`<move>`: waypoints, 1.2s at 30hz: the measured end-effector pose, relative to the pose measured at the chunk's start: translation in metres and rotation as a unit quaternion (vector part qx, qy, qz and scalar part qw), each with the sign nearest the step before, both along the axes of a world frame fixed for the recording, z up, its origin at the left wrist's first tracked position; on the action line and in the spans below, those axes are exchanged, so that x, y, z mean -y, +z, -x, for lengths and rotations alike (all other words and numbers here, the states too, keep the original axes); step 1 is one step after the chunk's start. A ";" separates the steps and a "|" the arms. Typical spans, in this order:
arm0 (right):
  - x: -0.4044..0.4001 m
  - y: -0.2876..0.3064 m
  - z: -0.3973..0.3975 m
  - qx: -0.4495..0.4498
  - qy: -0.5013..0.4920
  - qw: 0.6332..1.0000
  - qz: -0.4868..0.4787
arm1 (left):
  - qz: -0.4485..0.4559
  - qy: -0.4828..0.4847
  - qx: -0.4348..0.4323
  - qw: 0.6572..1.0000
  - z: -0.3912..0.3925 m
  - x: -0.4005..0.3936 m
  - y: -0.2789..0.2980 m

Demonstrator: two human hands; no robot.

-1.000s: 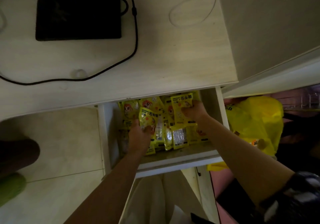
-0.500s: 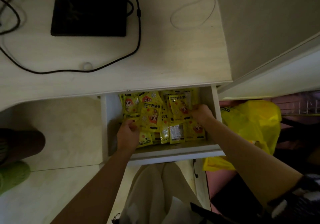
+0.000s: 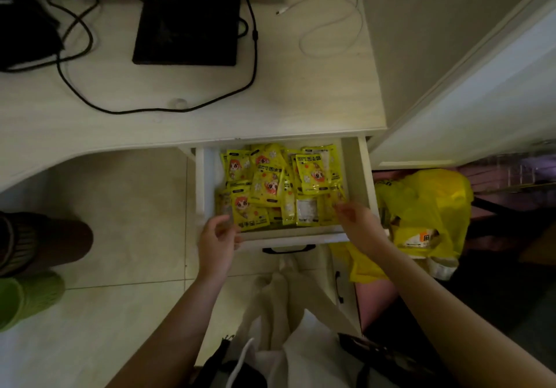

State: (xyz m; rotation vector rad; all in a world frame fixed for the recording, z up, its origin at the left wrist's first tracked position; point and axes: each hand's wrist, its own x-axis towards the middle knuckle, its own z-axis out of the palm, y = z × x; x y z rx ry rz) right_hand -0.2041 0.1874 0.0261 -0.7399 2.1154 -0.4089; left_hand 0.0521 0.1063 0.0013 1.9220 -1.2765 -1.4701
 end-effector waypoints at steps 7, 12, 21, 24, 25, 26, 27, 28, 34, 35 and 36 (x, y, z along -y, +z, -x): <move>-0.042 -0.010 -0.023 0.072 -0.161 0.984 0.003 | -0.083 0.073 -0.020 0.994 -0.030 -0.033 -0.002; -0.050 -0.014 -0.029 0.202 -0.366 0.908 -0.022 | -0.233 0.145 -0.094 0.957 -0.042 -0.027 -0.008; -0.018 -0.017 -0.010 0.333 -0.487 0.807 -0.013 | -0.316 0.284 -0.262 0.867 -0.035 0.001 -0.015; -0.009 -0.019 -0.008 0.337 -0.507 0.793 -0.019 | -0.315 0.293 -0.264 0.863 -0.030 0.003 -0.016; -0.007 -0.020 -0.008 0.331 -0.500 0.799 -0.027 | -0.311 0.289 -0.262 0.867 -0.029 0.005 -0.016; -0.004 -0.021 -0.007 0.325 -0.495 0.805 -0.032 | -0.306 0.285 -0.261 0.870 -0.028 0.007 -0.016; -0.001 -0.022 -0.007 0.320 -0.492 0.809 -0.033 | -0.301 0.282 -0.261 0.872 -0.027 0.010 -0.016; 0.003 -0.023 -0.006 0.316 -0.491 0.811 -0.031 | -0.298 0.281 -0.261 0.874 -0.026 0.015 -0.016; 0.037 -0.028 0.003 0.286 -0.488 0.823 -0.043 | -0.288 0.270 -0.244 0.886 -0.012 0.050 -0.016; 0.042 -0.030 0.006 0.280 -0.482 0.829 -0.044 | -0.287 0.266 -0.243 0.888 -0.009 0.055 -0.015; 0.048 -0.031 0.009 0.273 -0.474 0.836 -0.045 | -0.285 0.263 -0.242 0.889 -0.006 0.060 -0.014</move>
